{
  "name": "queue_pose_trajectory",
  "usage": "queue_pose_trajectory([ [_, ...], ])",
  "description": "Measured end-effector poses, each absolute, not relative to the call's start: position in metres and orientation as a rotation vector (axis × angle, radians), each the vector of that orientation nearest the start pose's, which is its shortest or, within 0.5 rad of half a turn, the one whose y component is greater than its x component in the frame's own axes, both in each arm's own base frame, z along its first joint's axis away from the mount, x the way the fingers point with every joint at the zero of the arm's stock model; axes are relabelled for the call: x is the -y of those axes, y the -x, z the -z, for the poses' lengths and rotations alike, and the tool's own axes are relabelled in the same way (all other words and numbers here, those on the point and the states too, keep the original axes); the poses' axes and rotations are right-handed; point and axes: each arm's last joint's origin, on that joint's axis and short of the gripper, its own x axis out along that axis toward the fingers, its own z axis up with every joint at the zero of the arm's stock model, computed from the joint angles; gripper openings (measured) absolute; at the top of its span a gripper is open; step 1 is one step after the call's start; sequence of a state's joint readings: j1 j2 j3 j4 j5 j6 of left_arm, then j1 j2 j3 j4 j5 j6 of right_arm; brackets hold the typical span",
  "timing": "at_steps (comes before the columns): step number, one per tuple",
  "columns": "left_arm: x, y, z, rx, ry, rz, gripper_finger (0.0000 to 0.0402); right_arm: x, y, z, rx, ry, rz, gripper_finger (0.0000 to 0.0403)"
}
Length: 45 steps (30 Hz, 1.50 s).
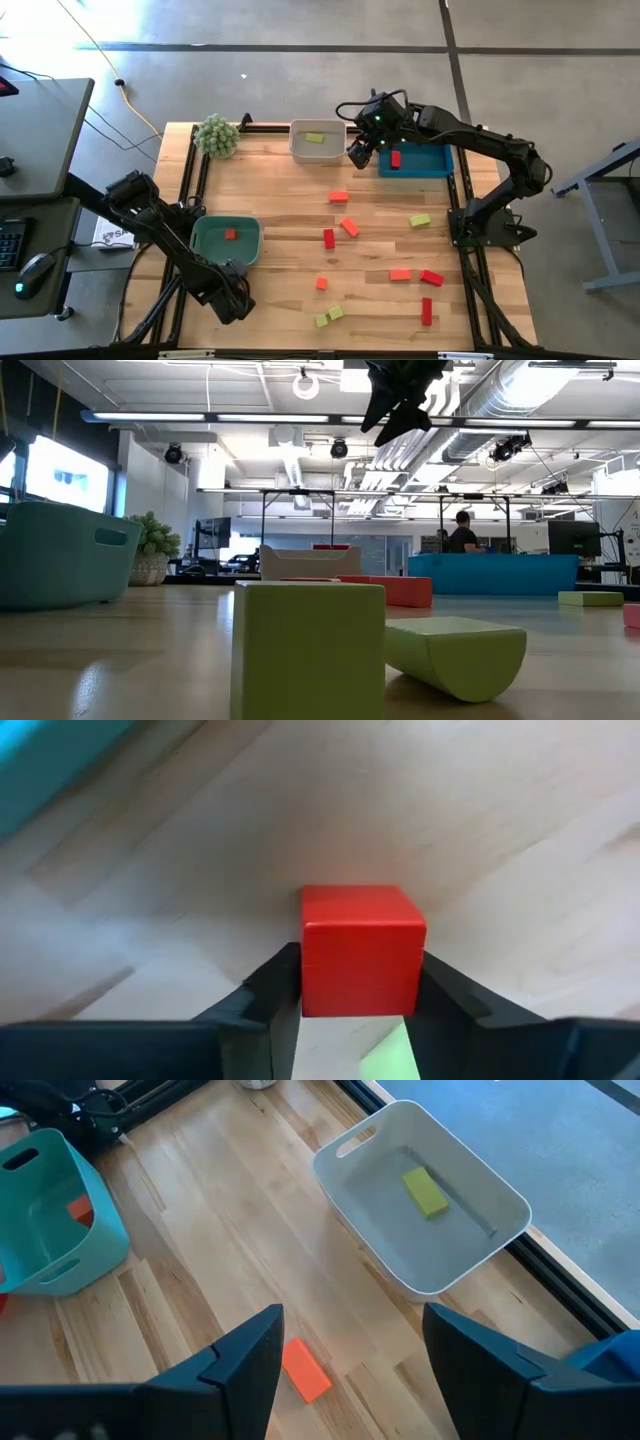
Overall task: Sort & place blocks by color
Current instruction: Put the red block into the blue bin
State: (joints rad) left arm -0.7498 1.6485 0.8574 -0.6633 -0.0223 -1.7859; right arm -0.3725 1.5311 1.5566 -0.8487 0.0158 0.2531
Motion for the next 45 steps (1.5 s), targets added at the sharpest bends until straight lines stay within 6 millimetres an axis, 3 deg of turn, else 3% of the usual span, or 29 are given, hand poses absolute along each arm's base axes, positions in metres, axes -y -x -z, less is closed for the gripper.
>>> queue_pose_trajectory([
  [4,0.188,-0.201,-0.148,-1.319,0.908,-0.619,0.0117,0.116,-0.297,-0.363,-0.767,-0.383,0.468,0.0227],
  [9,0.193,-0.210,-0.179,-1.208,0.928,-0.498,0.0117,0.116,-0.297,-0.363,-0.767,-0.390,0.452,0.0227],
  [14,0.178,-0.209,-0.208,-1.069,0.919,-0.483,0.0117,0.114,-0.298,-0.363,-0.767,-0.411,0.384,0.0227],
  [23,0.128,-0.210,-0.253,-0.770,0.781,-0.497,0.0116,0.109,-0.300,-0.364,-0.751,-0.523,0.224,0.0227],
  [29,0.084,-0.218,-0.275,-0.657,0.692,-0.503,0.0116,0.104,-0.303,-0.367,-0.732,-0.468,0.062,0.0227],
  [35,0.046,-0.227,-0.296,-0.553,0.592,-0.441,0.0115,0.093,-0.311,-0.371,-0.675,-0.282,-0.036,0.0227],
  [45,-0.008,-0.237,-0.309,-0.567,0.673,-0.112,0.0115,0.070,-0.325,-0.382,-0.520,0.148,-0.220,0.0227],
])
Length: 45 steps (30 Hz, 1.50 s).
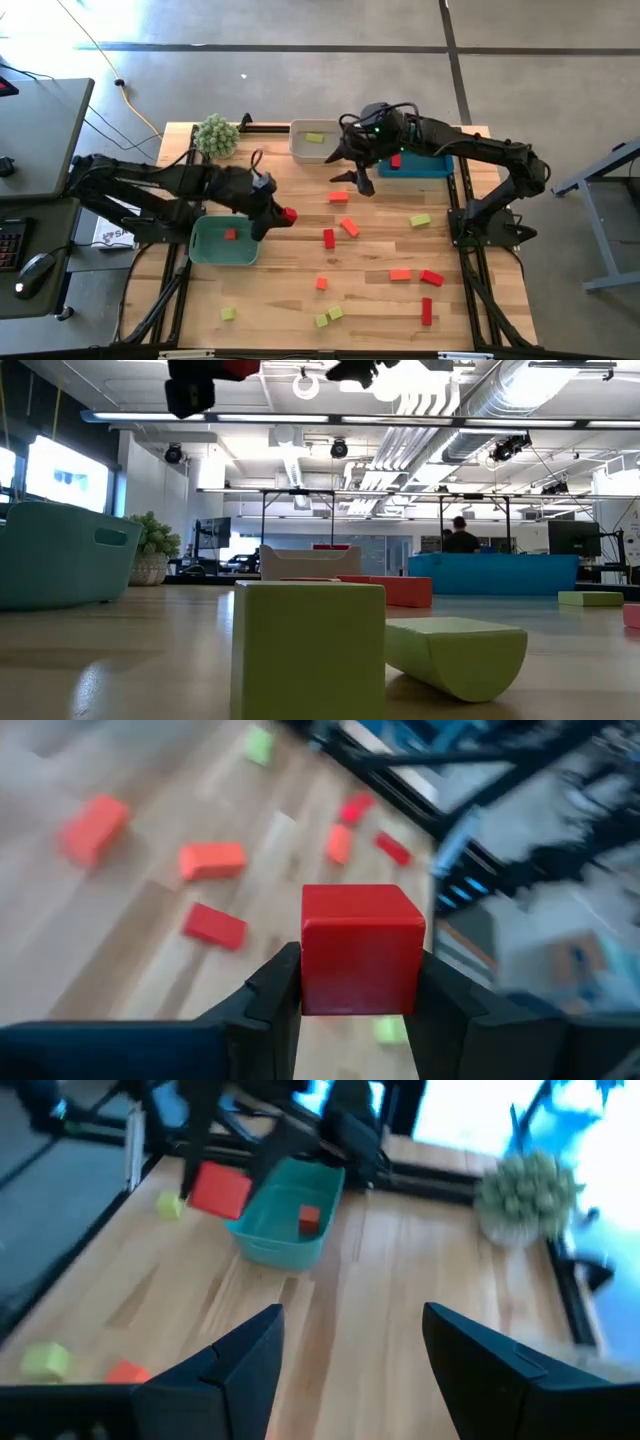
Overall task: Sort & place blocks by color
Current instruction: Put the red block into the blue bin
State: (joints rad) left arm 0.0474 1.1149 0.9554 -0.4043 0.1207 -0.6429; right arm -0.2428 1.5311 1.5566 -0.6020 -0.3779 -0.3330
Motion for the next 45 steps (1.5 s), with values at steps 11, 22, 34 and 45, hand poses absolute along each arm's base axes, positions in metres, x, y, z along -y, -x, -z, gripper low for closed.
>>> queue_pose_trajectory([
  [11,-0.048,-0.232,-0.309,-0.613,0.832,0.147,0.0115,0.056,-0.343,-0.377,-0.434,0.345,-0.329,0.0227],
  [22,-0.061,-0.249,-0.287,-0.706,0.916,0.325,0.0115,0.033,-0.369,-0.365,-0.344,0.342,-0.462,0.0227],
  [34,-0.067,-0.270,-0.283,-0.646,0.964,0.423,0.0115,0.006,-0.383,-0.348,-0.368,0.338,-0.558,0.0227],
  [45,-0.068,-0.276,-0.287,-0.604,0.995,0.431,0.0115,0.002,-0.386,-0.349,-0.334,0.343,-0.578,0.0227],
])
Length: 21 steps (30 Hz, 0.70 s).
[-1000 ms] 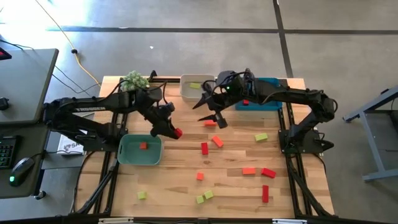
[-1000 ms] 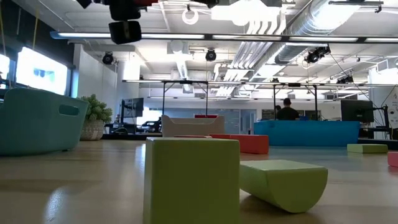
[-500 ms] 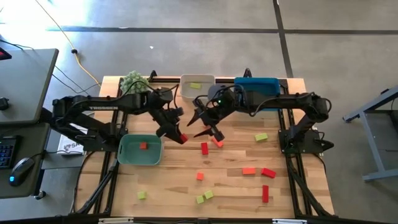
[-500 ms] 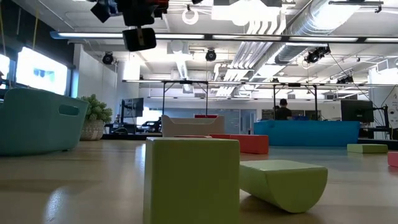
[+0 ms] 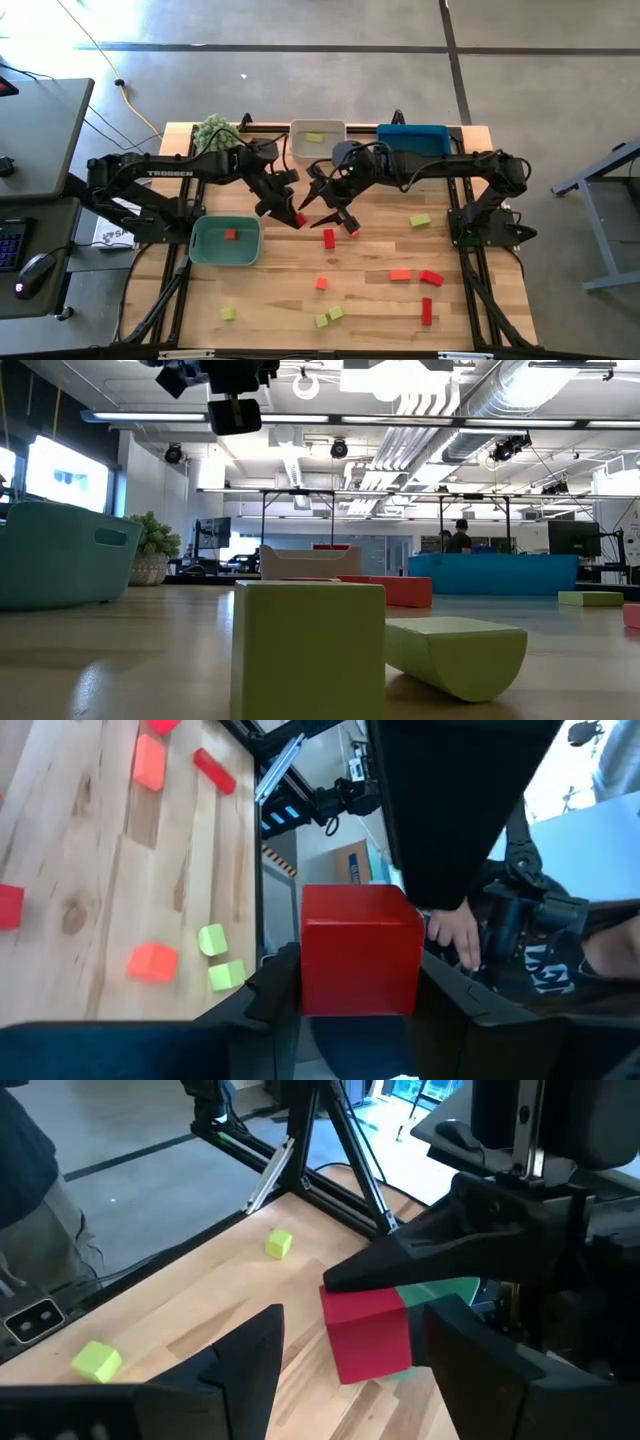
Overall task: Sort & place blocks by color
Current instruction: Put the red block into the blue bin
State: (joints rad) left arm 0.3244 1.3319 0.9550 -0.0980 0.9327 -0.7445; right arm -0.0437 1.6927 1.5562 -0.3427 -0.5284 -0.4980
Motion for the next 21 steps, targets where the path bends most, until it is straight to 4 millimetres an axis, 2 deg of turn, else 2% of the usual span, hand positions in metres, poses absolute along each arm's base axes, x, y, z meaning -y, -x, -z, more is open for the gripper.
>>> queue_pose_trajectory([
  [8,-0.0688,-0.2780,-0.2919,-0.569,1.020,0.438,0.0115,0.0022,-0.3937,-0.3398,-0.339,0.340,-0.583,0.0227],
  [13,-0.0692,-0.2780,-0.2919,-0.567,1.022,0.431,0.0115,0.0023,-0.3950,-0.3414,-0.317,0.347,-0.578,0.0224],
  [16,-0.0698,-0.2788,-0.2910,-0.564,1.021,0.419,0.0115,0.0023,-0.3953,-0.3422,-0.309,0.350,-0.576,0.0204],
  [21,-0.0710,-0.2787,-0.2912,-0.559,1.021,0.414,0.0115,0.0024,-0.3952,-0.3419,-0.313,0.351,-0.574,0.0146],
])
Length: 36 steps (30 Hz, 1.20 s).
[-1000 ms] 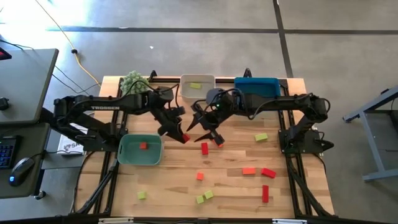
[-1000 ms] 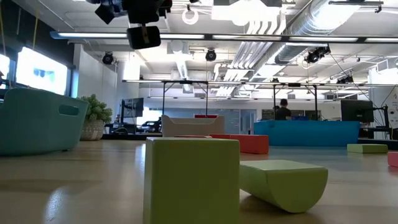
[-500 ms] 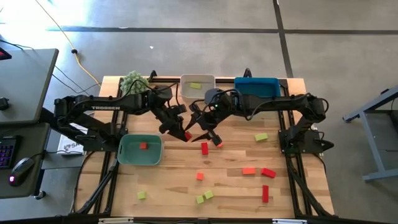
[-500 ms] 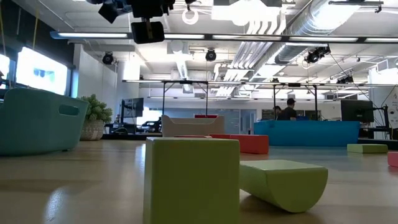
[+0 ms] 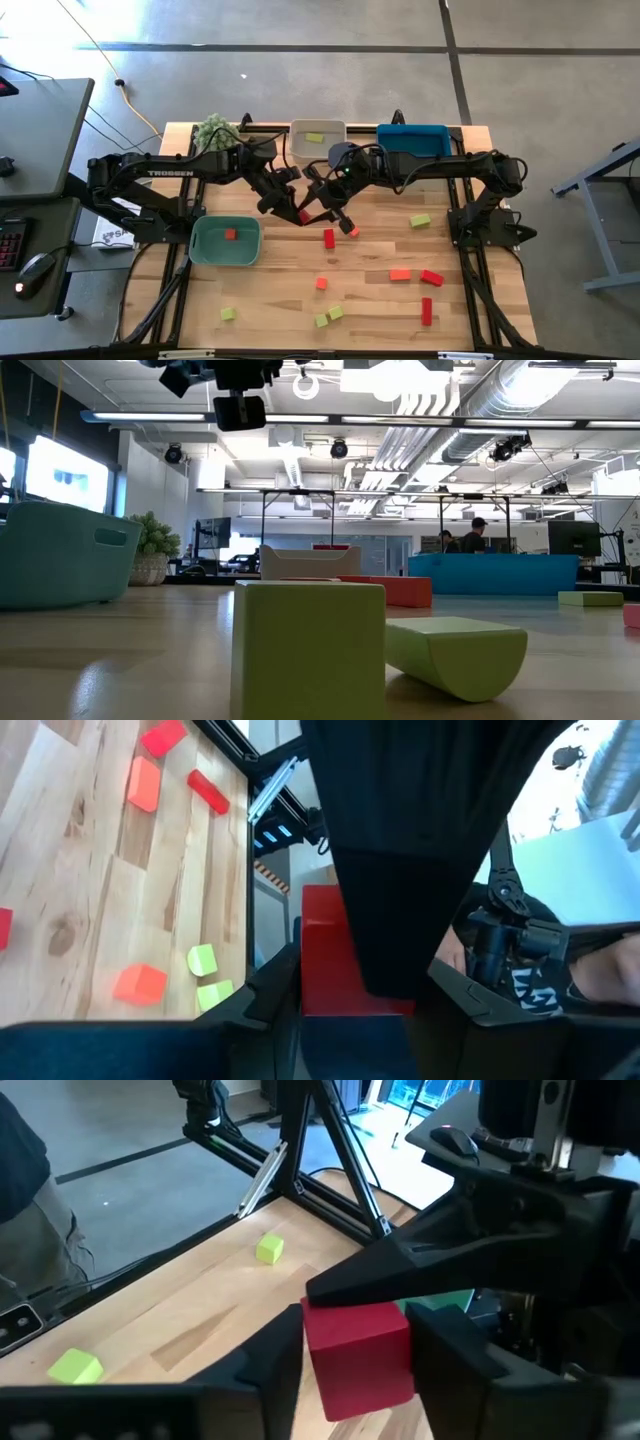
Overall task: Sort & place blocks by color
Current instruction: Put the red block into the blue bin
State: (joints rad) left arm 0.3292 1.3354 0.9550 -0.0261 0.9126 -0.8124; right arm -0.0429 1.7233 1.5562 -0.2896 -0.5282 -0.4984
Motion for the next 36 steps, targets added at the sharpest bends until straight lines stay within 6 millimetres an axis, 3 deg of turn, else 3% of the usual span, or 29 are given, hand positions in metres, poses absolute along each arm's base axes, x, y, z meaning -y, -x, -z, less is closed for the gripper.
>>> queue_pose_trajectory([
  [5,-0.071,-0.279,-0.291,-0.560,1.022,0.419,0.0116,0.002,-0.395,-0.342,-0.310,0.356,-0.572,0.0114],
  [19,-0.074,-0.278,-0.291,-0.555,1.023,0.397,0.0167,0.003,-0.395,-0.341,-0.380,0.262,-0.472,0.0111],
  [30,-0.103,-0.268,-0.291,-0.486,0.986,0.332,0.0215,0.007,-0.396,-0.338,-0.434,0.194,-0.330,0.0110],
  [36,-0.120,-0.260,-0.291,-0.459,0.980,0.322,0.0219,0.010,-0.397,-0.338,-0.460,0.162,-0.230,0.0110],
])
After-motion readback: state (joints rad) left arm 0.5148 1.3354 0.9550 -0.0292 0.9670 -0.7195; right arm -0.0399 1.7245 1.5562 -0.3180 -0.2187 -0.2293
